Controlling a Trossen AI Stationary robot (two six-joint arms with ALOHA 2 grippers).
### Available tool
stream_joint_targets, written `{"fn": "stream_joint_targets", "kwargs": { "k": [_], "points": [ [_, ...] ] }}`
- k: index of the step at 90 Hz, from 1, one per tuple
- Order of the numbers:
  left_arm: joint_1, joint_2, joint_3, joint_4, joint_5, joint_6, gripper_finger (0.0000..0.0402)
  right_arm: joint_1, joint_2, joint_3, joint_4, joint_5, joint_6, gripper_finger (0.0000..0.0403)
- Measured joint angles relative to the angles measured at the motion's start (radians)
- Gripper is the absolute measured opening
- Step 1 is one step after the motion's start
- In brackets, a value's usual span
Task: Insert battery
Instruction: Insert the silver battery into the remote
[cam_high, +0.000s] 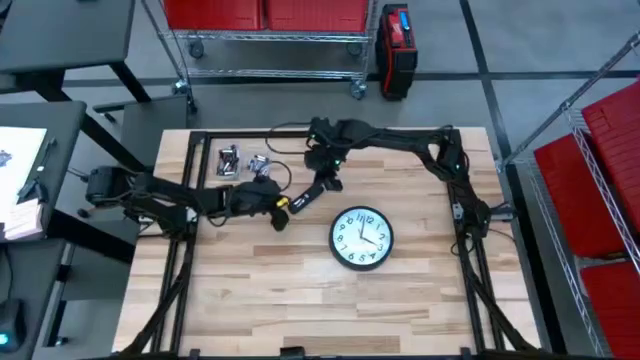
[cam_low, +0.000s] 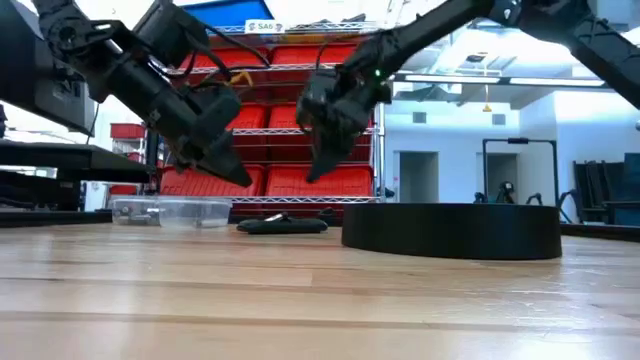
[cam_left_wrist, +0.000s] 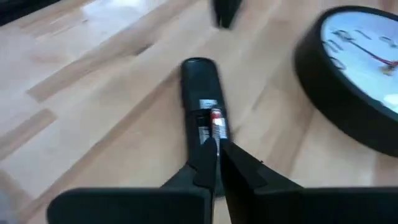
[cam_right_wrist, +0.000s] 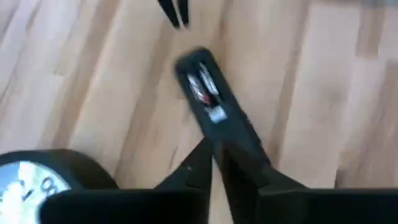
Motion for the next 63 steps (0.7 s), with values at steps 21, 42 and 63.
{"fn": "stream_joint_targets", "kwargs": {
  "k": [21, 42, 63],
  "points": [
    [0.004, 0.000, 0.000, -0.061, -0.001, -0.028, 0.0000, 0.041, 0.001, -0.107, 0.283, 0.026, 0.307, 0.0001],
    [-0.014, 0.000, 0.000, -0.073, -0.001, -0.017, 0.0000, 0.044, 0.000, -0.119, 0.304, 0.068, 0.308, 0.0000],
    [-0.014, 0.000, 0.000, -0.078, -0.001, -0.009, 0.0000, 0.051, 0.000, -0.119, 0.305, 0.089, 0.305, 0.0000]
  ]
}}
